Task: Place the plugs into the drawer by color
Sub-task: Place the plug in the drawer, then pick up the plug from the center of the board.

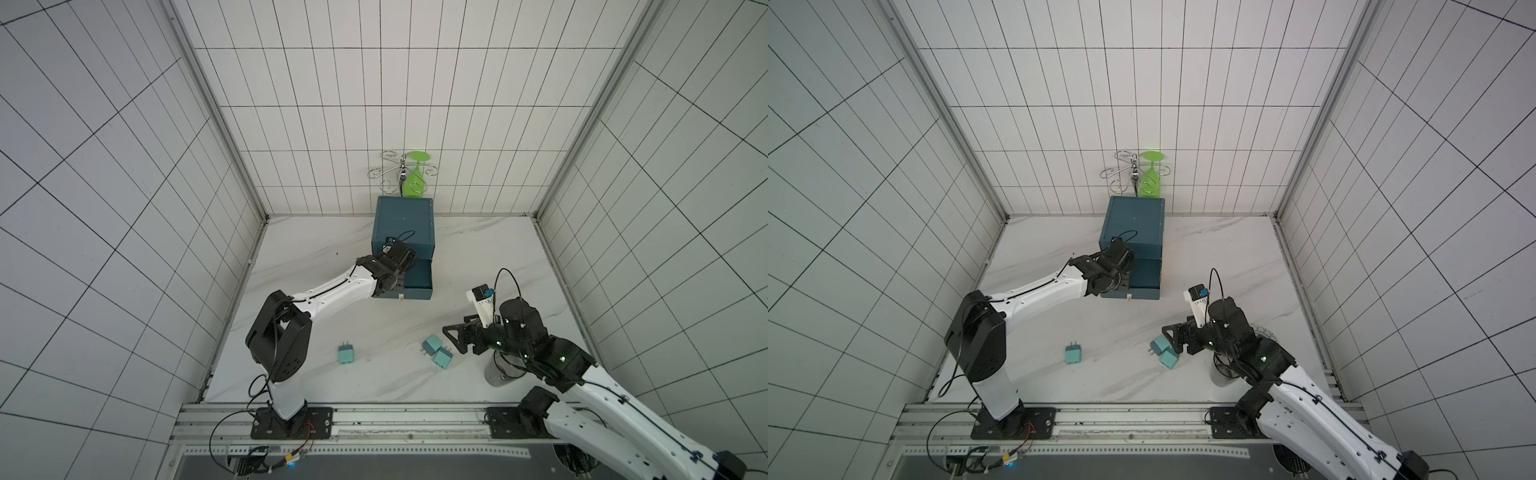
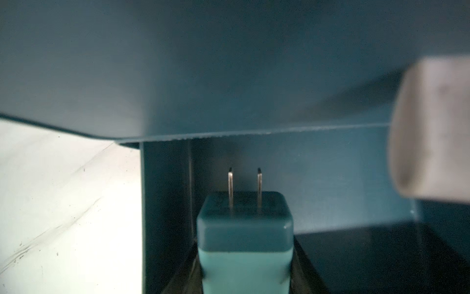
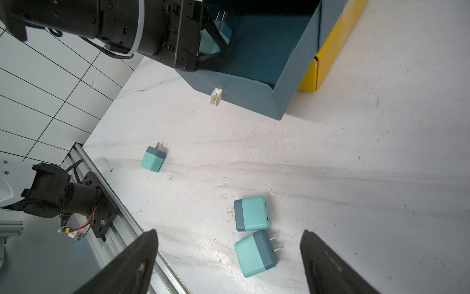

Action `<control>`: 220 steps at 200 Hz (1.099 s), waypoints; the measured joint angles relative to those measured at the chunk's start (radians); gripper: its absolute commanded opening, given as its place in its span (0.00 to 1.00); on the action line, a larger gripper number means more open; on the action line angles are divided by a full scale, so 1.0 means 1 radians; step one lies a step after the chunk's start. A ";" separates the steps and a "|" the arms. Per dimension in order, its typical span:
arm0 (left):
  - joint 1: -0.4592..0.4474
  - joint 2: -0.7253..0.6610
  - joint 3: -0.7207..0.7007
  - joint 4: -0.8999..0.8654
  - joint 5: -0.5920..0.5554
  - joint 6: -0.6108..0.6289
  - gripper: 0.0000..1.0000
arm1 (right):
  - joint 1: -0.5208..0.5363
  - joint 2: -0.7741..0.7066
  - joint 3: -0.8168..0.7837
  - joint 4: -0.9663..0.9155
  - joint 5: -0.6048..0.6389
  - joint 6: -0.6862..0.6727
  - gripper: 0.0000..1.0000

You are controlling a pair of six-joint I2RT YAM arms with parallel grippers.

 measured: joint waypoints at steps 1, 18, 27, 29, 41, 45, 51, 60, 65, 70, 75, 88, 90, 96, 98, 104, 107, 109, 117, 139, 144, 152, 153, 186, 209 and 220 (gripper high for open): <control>0.000 0.000 0.000 0.000 -0.001 0.000 0.33 | 0.000 0.000 0.000 0.000 0.000 0.000 0.92; -0.001 0.004 0.005 -0.006 -0.004 -0.008 0.38 | 0.000 0.001 0.000 0.000 0.000 0.000 0.92; -0.001 0.006 0.009 -0.013 -0.005 -0.012 0.42 | 0.000 0.003 0.000 0.000 0.000 0.000 0.92; -0.001 0.008 0.010 -0.015 -0.005 -0.013 0.43 | 0.000 0.003 0.000 0.000 0.000 0.000 0.92; -0.001 0.013 0.017 -0.027 -0.005 -0.017 0.53 | 0.000 0.008 0.000 0.000 0.000 0.000 0.92; -0.001 0.014 0.018 -0.029 -0.005 -0.020 0.56 | 0.000 0.010 0.000 0.000 0.000 0.000 0.92; -0.001 0.016 0.020 -0.030 -0.005 -0.024 0.58 | 0.000 0.013 0.000 0.000 0.000 0.000 0.92; -0.001 0.017 0.022 -0.035 -0.004 -0.028 0.59 | 0.000 0.014 0.000 0.000 0.000 0.000 0.92; -0.001 0.017 0.023 -0.037 -0.003 -0.029 0.62 | 0.000 0.014 0.000 0.000 0.000 0.000 0.92; -0.001 0.017 0.024 -0.038 -0.003 -0.029 0.64 | 0.000 0.014 0.000 0.000 0.000 0.000 0.92; -0.001 0.017 0.025 -0.040 -0.003 -0.030 0.64 | 0.000 0.014 0.000 0.000 0.000 0.000 0.92; -0.001 0.017 0.026 -0.040 -0.002 -0.032 0.61 | 0.000 0.014 0.000 0.000 0.001 0.000 0.92; -0.001 0.017 0.026 -0.040 -0.002 -0.032 0.61 | 0.000 0.014 0.000 0.000 0.001 0.000 0.92; -0.001 0.017 0.026 -0.040 -0.002 -0.034 0.60 | 0.000 0.014 0.000 0.000 0.002 0.000 0.92; -0.001 0.017 0.026 -0.039 -0.001 -0.034 0.60 | 0.000 0.014 0.000 0.000 0.002 0.000 0.92; -0.001 0.017 0.026 -0.039 0.001 -0.036 0.60 | 0.000 0.014 0.000 0.000 0.002 0.000 0.92; -0.001 0.017 0.026 -0.038 0.001 -0.036 0.60 | 0.000 0.014 0.000 0.000 0.002 0.000 0.92; -0.001 0.017 0.026 -0.038 0.002 -0.037 0.59 | 0.000 0.014 0.000 0.000 0.002 -0.001 0.92; -0.001 0.017 0.026 -0.038 0.003 -0.037 0.59 | 0.000 0.015 0.000 0.000 0.004 -0.001 0.92; -0.007 0.002 0.029 -0.046 0.006 -0.039 0.60 | 0.000 0.021 0.000 0.000 0.005 -0.001 0.92; -0.009 -0.006 0.029 -0.053 0.003 -0.039 0.61 | 0.000 0.023 0.000 0.000 0.005 -0.001 0.92; -0.018 -0.032 0.029 -0.073 -0.006 -0.040 0.62 | 0.000 0.025 0.000 0.000 0.005 -0.001 0.92; -0.020 -0.038 0.028 -0.076 -0.009 -0.041 0.62 | 0.000 0.025 0.000 0.000 0.005 -0.001 0.92; -0.076 -0.285 -0.042 -0.153 -0.053 -0.088 0.61 | 0.000 0.026 0.000 0.000 0.003 0.000 0.92; -0.085 -0.494 -0.183 -0.207 -0.073 -0.136 0.61 | 0.000 0.026 0.000 0.000 -0.003 0.000 0.92; -0.083 -0.564 -0.272 -0.232 -0.079 -0.166 0.62 | 0.000 0.026 0.000 0.001 -0.005 0.000 0.92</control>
